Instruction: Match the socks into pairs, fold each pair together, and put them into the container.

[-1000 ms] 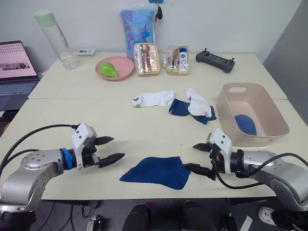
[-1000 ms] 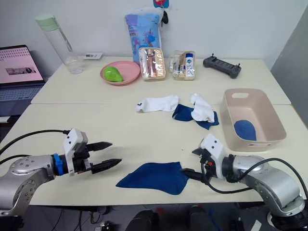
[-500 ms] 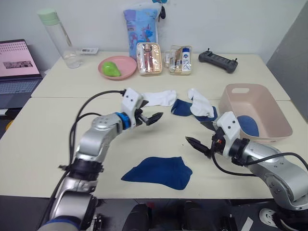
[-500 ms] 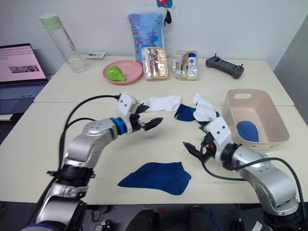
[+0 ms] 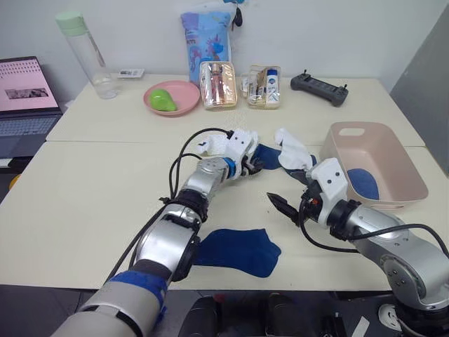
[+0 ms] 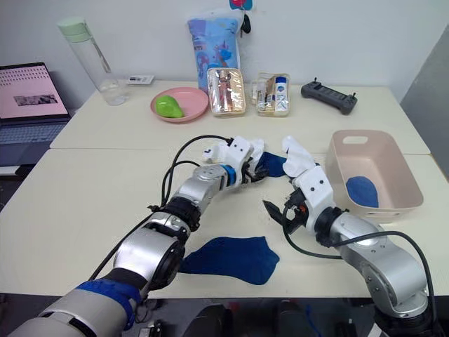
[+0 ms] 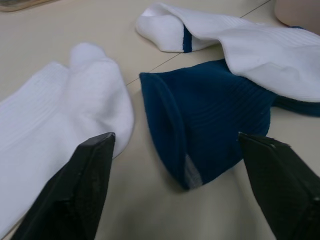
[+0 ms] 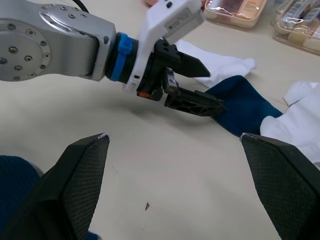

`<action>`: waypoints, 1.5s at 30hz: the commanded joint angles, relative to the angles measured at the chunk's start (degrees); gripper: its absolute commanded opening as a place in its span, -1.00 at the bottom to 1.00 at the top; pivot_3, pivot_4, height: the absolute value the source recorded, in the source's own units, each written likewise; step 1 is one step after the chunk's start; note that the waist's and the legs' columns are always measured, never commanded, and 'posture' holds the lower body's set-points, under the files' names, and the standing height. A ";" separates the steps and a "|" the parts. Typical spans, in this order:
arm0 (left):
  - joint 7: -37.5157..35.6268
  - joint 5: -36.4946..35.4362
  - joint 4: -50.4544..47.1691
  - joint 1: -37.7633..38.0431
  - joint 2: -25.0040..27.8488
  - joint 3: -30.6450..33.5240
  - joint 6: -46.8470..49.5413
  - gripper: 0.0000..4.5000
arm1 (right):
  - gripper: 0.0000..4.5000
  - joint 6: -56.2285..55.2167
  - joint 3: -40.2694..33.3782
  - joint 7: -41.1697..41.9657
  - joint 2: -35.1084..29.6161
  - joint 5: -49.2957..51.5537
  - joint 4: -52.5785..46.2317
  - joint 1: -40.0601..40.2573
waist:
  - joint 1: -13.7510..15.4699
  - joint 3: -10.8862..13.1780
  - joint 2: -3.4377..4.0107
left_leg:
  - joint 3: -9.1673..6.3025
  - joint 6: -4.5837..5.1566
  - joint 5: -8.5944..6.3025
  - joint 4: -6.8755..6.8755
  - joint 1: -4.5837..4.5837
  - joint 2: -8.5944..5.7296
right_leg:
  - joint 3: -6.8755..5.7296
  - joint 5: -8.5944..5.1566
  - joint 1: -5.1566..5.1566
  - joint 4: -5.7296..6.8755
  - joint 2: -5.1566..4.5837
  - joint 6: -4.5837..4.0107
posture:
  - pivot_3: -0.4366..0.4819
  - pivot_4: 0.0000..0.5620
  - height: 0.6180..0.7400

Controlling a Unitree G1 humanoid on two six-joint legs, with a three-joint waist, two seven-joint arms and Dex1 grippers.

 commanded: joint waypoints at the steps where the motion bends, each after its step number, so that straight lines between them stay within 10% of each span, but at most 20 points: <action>1: 1.11 1.31 3.63 -2.77 -1.41 1.35 -2.24 0.20 | 1.00 0.15 -0.54 -0.88 0.39 0.15 -2.87 -0.42 | 0.00 0.00 0.00 | -0.01 0.00 0.00 0.00 0.00 0.00 | -0.01 0.00 0.00 0.02 0.00 0.00 | -0.05 -0.47 0.88; 10: 2.57 0.19 5.58 -5.14 -2.21 7.05 -3.52 -0.98 | 1.00 0.07 -0.44 -1.42 0.29 0.07 -3.24 0.49 | 0.00 0.00 0.00 | -0.01 0.00 0.01 0.00 0.00 0.00 | 0.00 0.00 -0.01 0.04 0.00 0.00 | -0.05 -0.47 0.88; 16: -5.86 -1.48 -1.56 -1.61 1.15 8.80 -2.77 -0.98 | 1.00 0.01 -0.66 -1.39 -0.08 -0.15 -3.25 0.92 | -0.12 0.00 0.00 | 0.00 -0.01 0.02 0.00 0.02 0.01 | 0.01 0.00 -0.02 0.06 0.00 0.00 | -0.05 -0.47 0.88; 26: -13.83 -15.45 -50.42 17.68 9.65 11.11 31.13 -0.98 | 1.00 -0.73 1.24 -0.35 0.11 -0.51 -0.45 -1.26 | -1.07 -0.01 0.02 | -0.17 -0.18 0.12 0.03 0.00 0.04 | 0.16 0.00 0.00 0.14 -0.01 -0.01 | -0.05 -0.47 0.88; 38: -7.22 -33.20 -53.43 -1.47 5.13 21.90 47.53 -0.98 | 1.00 0.70 1.87 0.80 -0.33 0.12 0.64 -4.24 | -1.12 -0.02 0.02 | -0.16 -0.17 0.12 0.03 -0.02 0.01 | 0.11 0.00 0.04 0.02 -0.02 0.00 | -0.05 -0.47 0.88; 45: -3.73 -46.07 -60.72 0.41 10.36 27.93 63.86 -0.98 | 1.00 2.83 2.39 2.30 -1.23 1.21 0.31 -4.65 | -1.65 -0.02 0.03 | -0.15 -0.18 0.12 0.01 0.12 0.07 | 0.18 -0.01 -0.05 0.35 0.03 0.00 | -0.05 -0.47 0.88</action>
